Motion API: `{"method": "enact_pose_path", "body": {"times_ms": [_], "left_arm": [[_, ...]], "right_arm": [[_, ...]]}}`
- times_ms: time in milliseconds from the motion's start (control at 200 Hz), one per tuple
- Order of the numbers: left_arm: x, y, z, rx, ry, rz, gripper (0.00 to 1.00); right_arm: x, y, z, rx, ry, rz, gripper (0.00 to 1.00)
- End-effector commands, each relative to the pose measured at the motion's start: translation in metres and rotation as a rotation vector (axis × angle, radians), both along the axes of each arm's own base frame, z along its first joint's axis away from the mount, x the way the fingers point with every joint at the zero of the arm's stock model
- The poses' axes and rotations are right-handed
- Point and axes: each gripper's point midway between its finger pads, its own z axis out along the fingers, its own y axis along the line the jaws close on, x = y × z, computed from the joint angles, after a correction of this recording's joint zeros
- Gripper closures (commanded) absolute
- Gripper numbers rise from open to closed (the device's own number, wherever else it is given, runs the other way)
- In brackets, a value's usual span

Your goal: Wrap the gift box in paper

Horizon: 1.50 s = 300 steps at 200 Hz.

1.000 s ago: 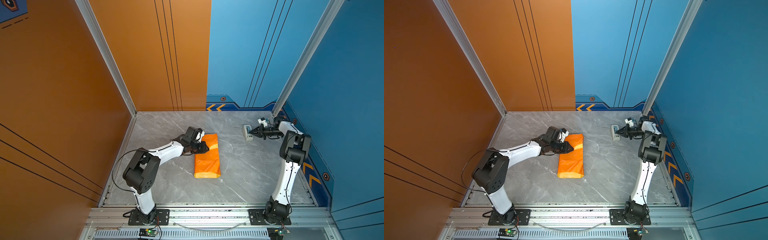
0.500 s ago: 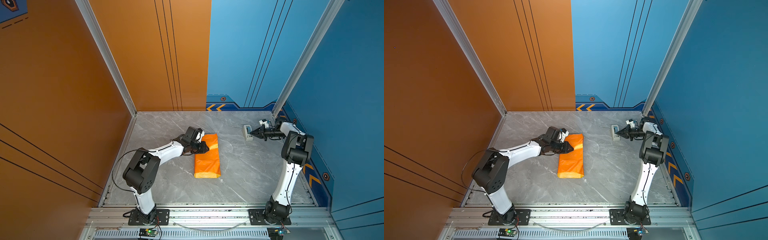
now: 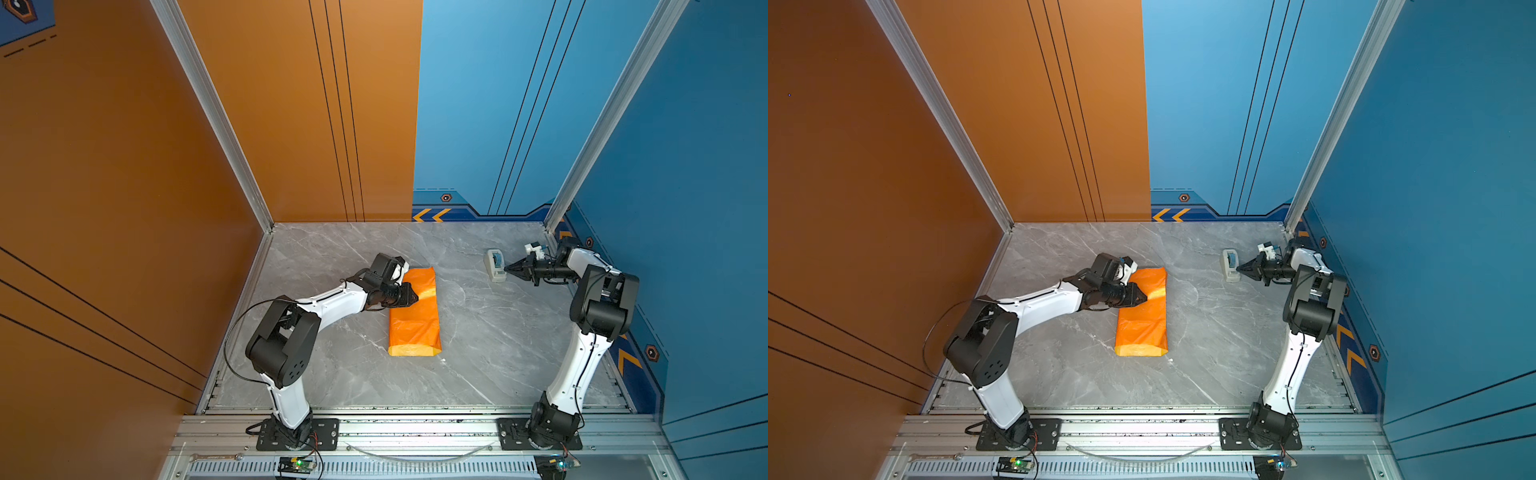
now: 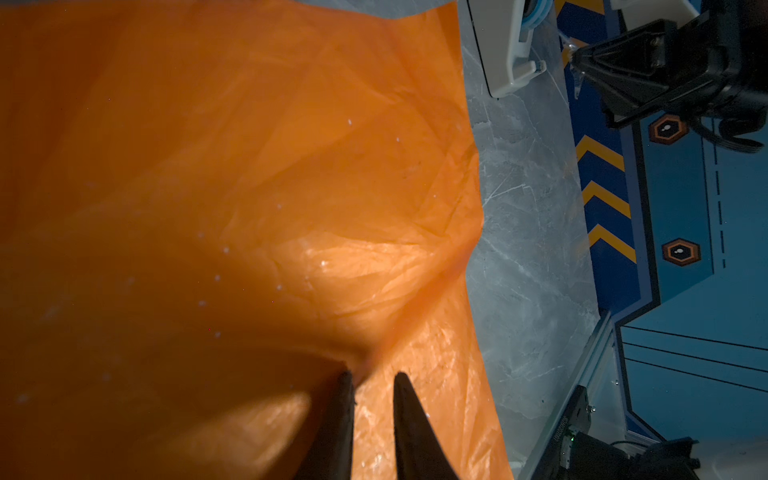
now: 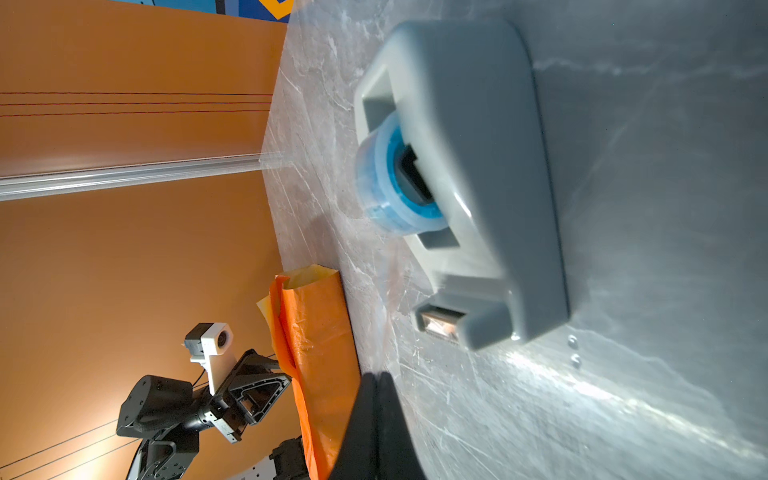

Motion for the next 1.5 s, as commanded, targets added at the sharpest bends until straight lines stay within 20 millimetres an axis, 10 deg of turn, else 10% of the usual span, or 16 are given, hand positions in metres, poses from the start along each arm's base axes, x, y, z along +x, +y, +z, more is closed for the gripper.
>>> {"method": "enact_pose_path", "body": {"times_ms": [0, 1497], "left_arm": [[-0.013, 0.023, -0.033, 0.107, 0.093, 0.033, 0.80], [-0.019, 0.030, -0.036, 0.138, 0.086, 0.030, 0.80]], "right_arm": [[-0.013, -0.001, 0.008, -0.019, 0.032, -0.018, 1.00], [-0.082, 0.014, -0.072, -0.279, 0.305, 0.017, 1.00]]}}
